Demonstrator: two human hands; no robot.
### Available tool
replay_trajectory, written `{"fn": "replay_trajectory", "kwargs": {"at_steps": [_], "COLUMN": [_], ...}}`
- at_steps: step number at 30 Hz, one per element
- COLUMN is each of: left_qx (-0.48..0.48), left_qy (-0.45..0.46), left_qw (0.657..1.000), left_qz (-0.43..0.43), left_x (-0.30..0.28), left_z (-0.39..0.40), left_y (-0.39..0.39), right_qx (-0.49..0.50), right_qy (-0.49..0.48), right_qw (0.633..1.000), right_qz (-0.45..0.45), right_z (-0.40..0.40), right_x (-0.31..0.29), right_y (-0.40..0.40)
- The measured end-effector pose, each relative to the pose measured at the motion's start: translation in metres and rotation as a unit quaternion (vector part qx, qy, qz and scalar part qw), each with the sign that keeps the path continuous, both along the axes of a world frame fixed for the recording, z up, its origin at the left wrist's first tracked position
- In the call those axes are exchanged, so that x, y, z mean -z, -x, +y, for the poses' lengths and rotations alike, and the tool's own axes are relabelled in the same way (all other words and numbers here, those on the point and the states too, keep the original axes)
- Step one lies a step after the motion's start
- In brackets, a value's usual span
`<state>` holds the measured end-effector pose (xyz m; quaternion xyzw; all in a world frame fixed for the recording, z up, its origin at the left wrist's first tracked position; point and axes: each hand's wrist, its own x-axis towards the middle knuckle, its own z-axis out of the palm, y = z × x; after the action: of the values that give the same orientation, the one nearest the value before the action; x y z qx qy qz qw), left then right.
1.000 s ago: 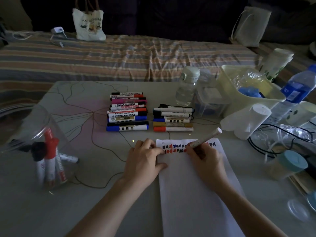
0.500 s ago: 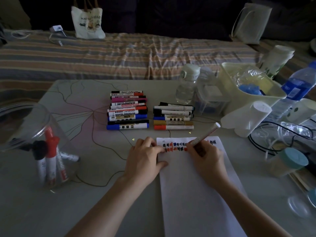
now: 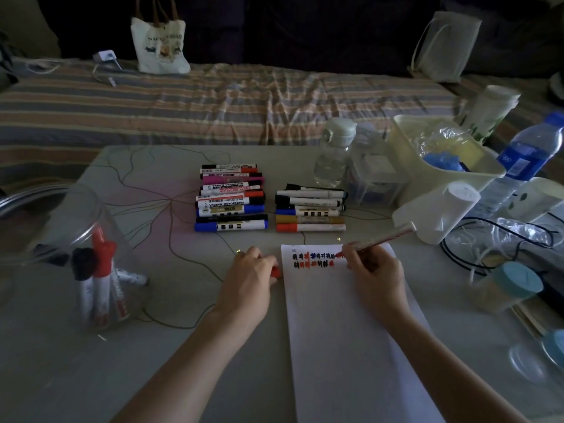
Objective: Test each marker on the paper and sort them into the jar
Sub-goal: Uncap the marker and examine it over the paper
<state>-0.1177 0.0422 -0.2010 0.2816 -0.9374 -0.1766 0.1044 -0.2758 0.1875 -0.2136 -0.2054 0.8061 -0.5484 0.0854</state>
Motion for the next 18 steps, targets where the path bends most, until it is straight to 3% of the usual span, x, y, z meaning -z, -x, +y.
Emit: {"fn": "replay_trajectory", "kwargs": {"at_steps": [3,6,8,12,14,18], "left_qx": [-0.037,-0.102,-0.147,-0.198,-0.214,-0.238], "left_qy": [-0.046,-0.212,-0.356,-0.59,-0.629,-0.679], "left_qw": [0.998,0.965,0.904,0.704,0.652,0.581], "left_qz": [0.024,0.115,0.187,0.342,0.366,0.381], "left_x": [-0.007,-0.025,-0.04,-0.057,-0.057,-0.053], "left_z": [0.001,0.006,0.012,0.022,0.025,0.028], "left_y": [-0.006,-0.019,-0.03,-0.05,-0.059,-0.073], "right_qx": [-0.008,-0.032,-0.054,-0.095,-0.101,-0.118], "right_qy": [0.064,0.055,0.075,0.105,0.128,0.13], "right_qw": [0.995,0.994,0.988,0.971,0.966,0.968], "right_qz": [-0.076,-0.093,-0.12,-0.194,-0.202,-0.18], "right_z": [0.002,0.002,0.002,0.005,0.006,0.001], "right_x": [-0.021,-0.049,-0.066,-0.08,-0.084,-0.088], "right_y": [0.0,-0.004,-0.018,-0.062,-0.082,-0.108]}}
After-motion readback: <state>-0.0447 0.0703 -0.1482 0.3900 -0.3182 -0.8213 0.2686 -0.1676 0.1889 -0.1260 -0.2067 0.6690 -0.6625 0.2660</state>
